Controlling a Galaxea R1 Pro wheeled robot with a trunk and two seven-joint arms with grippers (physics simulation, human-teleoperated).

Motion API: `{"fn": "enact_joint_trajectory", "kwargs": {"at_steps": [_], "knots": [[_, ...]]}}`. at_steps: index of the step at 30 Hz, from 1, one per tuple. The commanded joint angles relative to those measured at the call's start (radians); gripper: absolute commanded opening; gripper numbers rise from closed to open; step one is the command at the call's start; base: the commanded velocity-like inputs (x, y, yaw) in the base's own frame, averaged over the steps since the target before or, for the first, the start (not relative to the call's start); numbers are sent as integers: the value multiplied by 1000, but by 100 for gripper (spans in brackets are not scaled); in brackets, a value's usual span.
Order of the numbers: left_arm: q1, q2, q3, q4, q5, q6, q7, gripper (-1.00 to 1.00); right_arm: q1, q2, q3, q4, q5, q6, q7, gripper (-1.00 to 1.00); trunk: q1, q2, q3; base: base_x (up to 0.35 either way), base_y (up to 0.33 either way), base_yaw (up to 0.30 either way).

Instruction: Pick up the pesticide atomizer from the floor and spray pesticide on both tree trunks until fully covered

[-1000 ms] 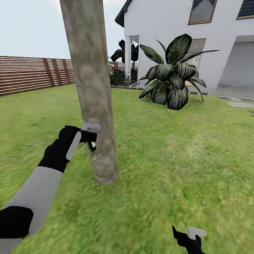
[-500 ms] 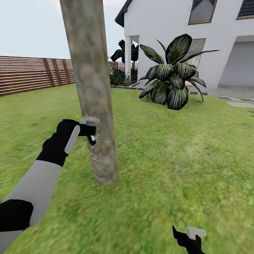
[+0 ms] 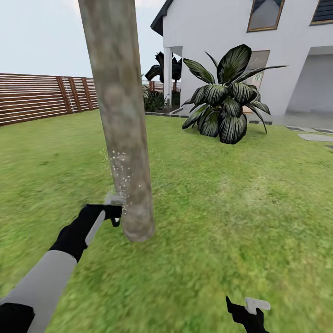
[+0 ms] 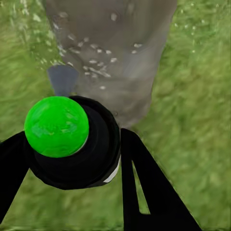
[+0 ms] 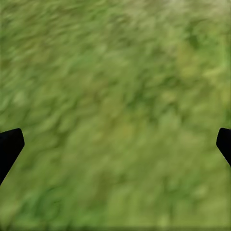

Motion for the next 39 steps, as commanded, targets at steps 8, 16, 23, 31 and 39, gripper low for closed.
{"fn": "enact_joint_trajectory", "kwargs": {"at_steps": [8, 16, 23, 31, 39], "knots": [[5, -57, 2, 516, 3, -524, 46, -100, 0, 0, 0, 0, 0, 0, 0, 100, 0, 0, 0, 0, 0, 0], [5, -139, 3, 572, 9, -587, 187, -100, 0, 0, 0, 0, 0, -1, 0, 100, 0, 0, 0, 0, -43, 0], [18, -132, 6, 570, 17, -647, 65, -100, 0, 2, 0, 26, 0, -2, 0, 100, 0, 0, 0, 0, -243, 14], [37, -128, 8, 569, 16, -724, 6, -100, 0, 3, 0, 32, 0, -2, -1, 100, 0, 0, 0, 0, -218, 236], [40, -127, 7, 570, 16, -726, 3, -100, 0, 3, 0, 36, 0, -2, 0, 100, 0, 0, 0, 0, -270, 17]]}}
